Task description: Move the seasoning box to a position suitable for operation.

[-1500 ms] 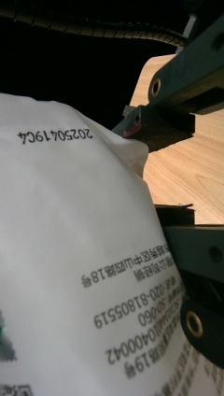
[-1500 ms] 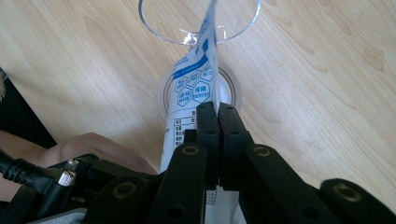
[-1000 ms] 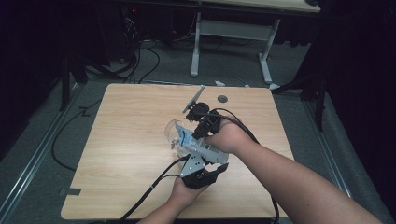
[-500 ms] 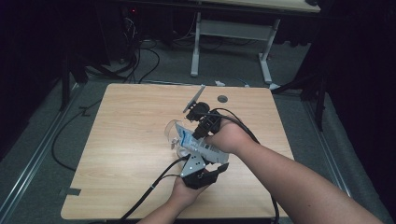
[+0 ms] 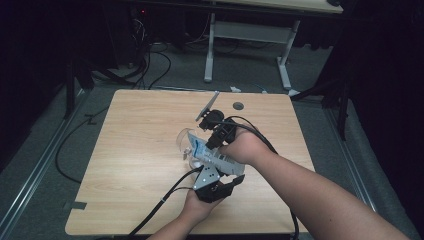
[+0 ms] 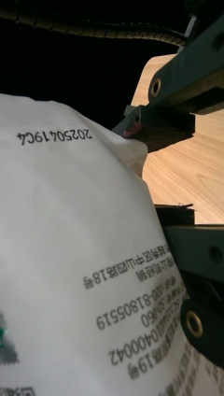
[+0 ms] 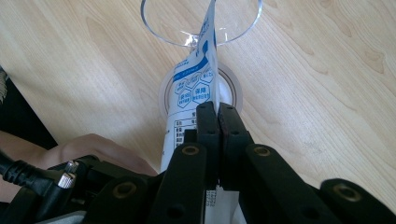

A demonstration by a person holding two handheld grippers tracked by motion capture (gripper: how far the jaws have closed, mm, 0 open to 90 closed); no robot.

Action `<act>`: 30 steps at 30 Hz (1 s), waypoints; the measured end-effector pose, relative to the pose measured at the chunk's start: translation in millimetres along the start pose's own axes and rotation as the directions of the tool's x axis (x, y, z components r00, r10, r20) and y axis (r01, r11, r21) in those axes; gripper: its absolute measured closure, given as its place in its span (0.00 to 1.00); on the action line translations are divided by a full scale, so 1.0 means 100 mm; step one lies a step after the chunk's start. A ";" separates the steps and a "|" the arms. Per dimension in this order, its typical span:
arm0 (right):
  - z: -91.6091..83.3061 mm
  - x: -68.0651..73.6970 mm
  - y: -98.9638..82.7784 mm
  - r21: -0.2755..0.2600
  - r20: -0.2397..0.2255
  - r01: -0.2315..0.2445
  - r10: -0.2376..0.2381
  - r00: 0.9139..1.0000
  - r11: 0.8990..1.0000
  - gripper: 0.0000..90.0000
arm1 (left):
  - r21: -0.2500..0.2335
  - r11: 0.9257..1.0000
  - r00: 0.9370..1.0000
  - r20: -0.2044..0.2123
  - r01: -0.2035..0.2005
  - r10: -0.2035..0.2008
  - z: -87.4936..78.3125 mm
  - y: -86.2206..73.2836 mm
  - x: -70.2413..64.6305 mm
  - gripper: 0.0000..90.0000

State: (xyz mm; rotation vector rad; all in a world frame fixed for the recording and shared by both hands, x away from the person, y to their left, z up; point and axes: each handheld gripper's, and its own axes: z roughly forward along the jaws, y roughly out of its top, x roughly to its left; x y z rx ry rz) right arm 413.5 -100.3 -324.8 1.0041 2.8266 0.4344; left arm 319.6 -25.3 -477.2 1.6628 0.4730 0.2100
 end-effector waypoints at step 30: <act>0.02 -0.01 -0.01 0.003 0.002 -0.002 0.002 1.000 1.000 0.99 | 0.001 1.000 1.000 -0.001 0.002 -0.002 0.01 -0.02 -0.01 0.71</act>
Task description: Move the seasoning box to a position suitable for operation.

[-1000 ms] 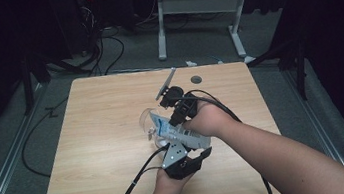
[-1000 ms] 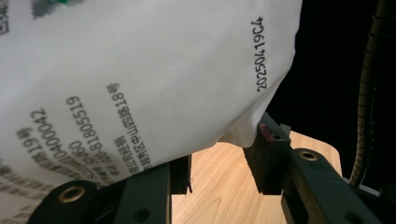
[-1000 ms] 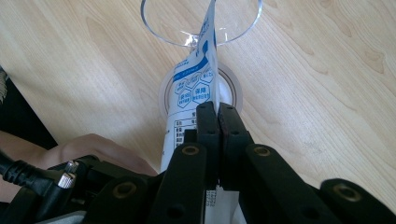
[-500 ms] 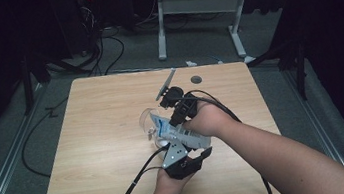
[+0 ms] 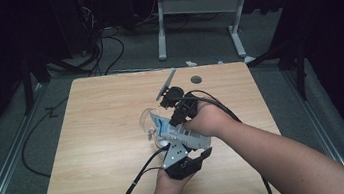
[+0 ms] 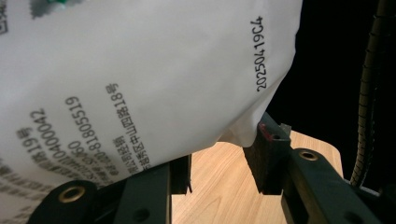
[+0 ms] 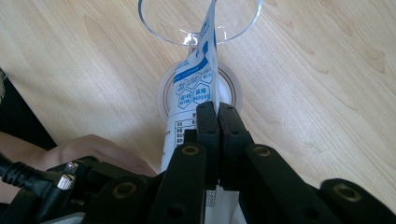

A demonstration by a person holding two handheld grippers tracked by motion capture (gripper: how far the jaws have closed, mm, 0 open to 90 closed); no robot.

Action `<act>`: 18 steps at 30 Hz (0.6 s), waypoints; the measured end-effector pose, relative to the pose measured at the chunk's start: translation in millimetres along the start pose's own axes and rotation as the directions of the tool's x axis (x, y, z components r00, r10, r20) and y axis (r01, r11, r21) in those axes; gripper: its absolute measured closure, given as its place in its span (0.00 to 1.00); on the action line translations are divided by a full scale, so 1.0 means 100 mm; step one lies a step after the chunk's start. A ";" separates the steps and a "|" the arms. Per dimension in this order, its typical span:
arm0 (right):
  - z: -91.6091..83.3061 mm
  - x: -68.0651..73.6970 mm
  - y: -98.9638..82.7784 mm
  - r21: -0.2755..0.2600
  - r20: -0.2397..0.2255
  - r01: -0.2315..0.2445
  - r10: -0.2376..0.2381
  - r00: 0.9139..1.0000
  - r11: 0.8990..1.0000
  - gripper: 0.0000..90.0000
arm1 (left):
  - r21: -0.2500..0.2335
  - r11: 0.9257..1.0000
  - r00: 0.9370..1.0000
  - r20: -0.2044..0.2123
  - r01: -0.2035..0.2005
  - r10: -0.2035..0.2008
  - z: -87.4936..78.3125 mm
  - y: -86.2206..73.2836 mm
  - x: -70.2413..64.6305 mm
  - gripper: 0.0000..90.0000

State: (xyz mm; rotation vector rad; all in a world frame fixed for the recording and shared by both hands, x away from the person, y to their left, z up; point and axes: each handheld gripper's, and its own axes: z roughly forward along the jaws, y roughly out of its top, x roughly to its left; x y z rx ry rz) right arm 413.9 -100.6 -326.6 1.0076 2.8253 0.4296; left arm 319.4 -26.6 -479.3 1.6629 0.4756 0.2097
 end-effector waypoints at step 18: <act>-0.02 -0.01 -0.08 -0.002 -0.009 -0.007 0.007 1.000 1.000 0.99 | 0.046 0.998 0.999 -0.002 -0.042 0.042 -0.04 -0.14 -0.03 0.70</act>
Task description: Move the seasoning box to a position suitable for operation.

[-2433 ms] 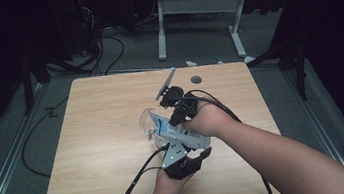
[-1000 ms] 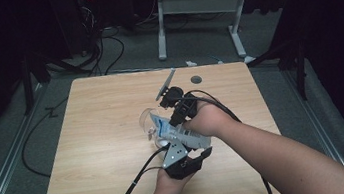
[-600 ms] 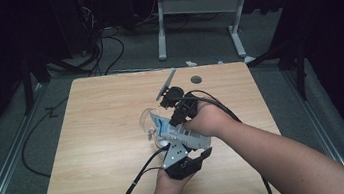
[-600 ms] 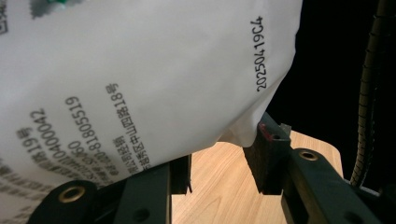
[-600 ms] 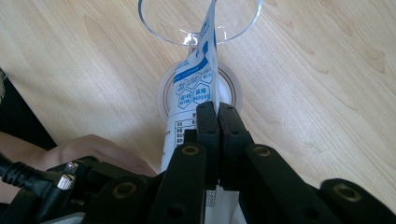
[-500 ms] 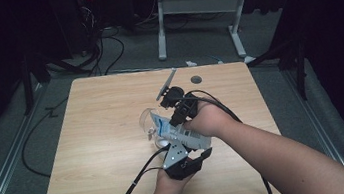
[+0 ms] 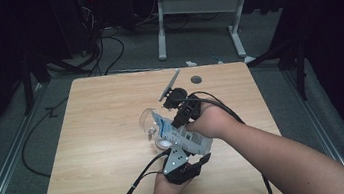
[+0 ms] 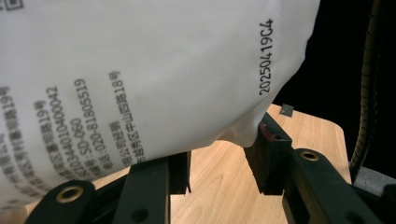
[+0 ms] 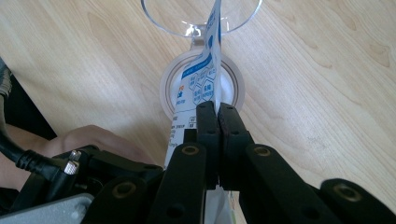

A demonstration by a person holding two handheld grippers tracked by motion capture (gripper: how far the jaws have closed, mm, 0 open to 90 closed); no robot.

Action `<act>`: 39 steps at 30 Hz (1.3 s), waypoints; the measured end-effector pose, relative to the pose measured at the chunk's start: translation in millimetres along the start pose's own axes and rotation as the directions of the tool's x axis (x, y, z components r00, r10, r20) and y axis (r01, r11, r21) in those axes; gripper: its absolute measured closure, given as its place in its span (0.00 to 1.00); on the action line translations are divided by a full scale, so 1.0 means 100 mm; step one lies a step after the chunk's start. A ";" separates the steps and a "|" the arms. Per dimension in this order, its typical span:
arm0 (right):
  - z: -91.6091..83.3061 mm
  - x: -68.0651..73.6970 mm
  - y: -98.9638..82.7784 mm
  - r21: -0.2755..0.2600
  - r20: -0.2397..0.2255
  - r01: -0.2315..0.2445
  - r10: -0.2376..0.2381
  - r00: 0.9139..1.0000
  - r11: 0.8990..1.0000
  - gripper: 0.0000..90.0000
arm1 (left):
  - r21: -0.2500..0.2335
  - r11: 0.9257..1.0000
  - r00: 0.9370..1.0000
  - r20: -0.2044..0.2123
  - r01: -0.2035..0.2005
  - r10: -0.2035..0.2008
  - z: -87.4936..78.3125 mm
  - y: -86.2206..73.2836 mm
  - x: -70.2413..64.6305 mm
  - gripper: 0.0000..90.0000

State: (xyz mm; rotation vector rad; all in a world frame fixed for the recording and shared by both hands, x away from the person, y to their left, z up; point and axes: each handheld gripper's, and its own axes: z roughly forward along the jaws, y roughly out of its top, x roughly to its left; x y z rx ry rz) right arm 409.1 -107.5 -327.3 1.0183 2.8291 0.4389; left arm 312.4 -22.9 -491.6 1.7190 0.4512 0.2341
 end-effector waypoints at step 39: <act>-0.06 -0.01 -0.11 0.012 -0.014 -0.017 0.017 1.000 1.000 0.99 | 0.080 0.997 1.000 -0.015 0.020 -0.019 0.00 -0.19 0.08 0.70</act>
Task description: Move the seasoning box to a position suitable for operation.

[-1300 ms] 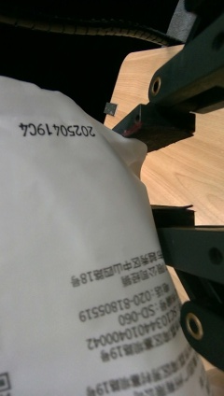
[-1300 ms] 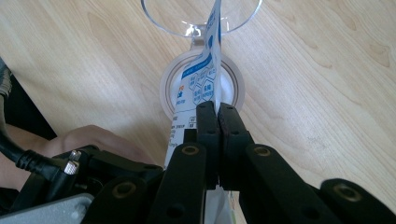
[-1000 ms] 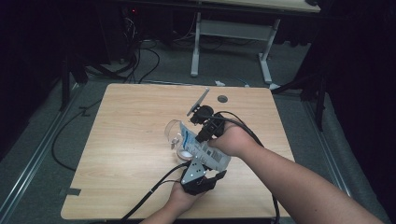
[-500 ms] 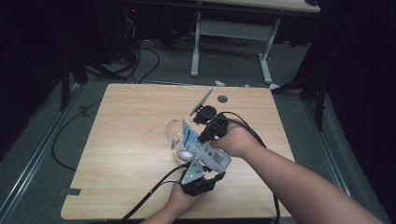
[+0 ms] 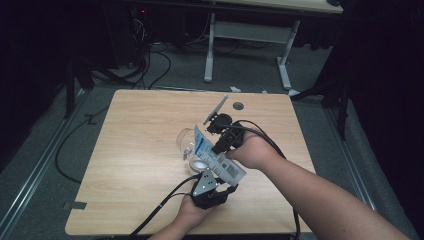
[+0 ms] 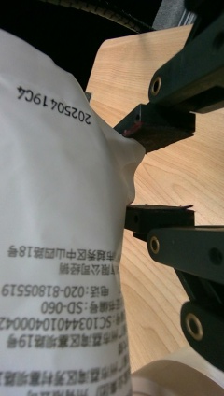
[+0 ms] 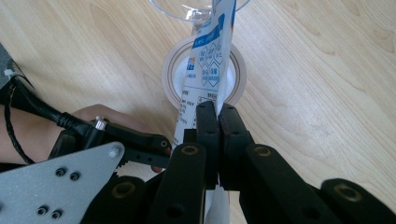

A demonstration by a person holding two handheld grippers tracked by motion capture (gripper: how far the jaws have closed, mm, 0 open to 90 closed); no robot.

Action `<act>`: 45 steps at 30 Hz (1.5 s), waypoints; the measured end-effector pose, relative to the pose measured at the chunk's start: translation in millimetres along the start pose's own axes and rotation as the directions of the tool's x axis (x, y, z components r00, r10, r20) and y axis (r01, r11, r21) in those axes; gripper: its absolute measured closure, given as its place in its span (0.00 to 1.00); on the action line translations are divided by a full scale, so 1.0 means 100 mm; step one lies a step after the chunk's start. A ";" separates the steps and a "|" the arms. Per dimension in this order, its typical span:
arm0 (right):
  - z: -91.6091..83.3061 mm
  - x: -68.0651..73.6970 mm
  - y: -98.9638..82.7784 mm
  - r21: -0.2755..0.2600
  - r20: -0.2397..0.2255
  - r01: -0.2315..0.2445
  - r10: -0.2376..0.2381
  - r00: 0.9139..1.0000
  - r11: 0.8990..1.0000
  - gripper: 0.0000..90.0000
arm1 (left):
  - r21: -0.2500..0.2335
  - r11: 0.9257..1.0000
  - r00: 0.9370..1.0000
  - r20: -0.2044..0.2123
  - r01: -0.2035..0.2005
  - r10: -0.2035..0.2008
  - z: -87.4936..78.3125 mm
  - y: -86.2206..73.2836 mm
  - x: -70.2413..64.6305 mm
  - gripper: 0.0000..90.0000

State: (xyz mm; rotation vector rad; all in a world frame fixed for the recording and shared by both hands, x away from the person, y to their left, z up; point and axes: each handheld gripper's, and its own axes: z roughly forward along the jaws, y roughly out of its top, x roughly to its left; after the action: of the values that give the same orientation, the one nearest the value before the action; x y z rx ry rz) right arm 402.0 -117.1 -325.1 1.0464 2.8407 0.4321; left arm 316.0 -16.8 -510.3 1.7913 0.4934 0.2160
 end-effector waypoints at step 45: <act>-0.06 0.00 -0.12 -0.029 -0.007 -0.036 0.035 0.999 0.999 0.99 | 0.049 0.998 0.998 -0.046 0.050 -0.048 0.03 -0.10 0.07 0.71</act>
State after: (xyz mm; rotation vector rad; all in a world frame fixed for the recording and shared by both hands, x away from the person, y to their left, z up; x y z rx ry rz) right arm 393.8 -126.9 -323.1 1.0936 2.8166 0.4793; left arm 320.9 -14.1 -521.4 1.8243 0.5790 0.2119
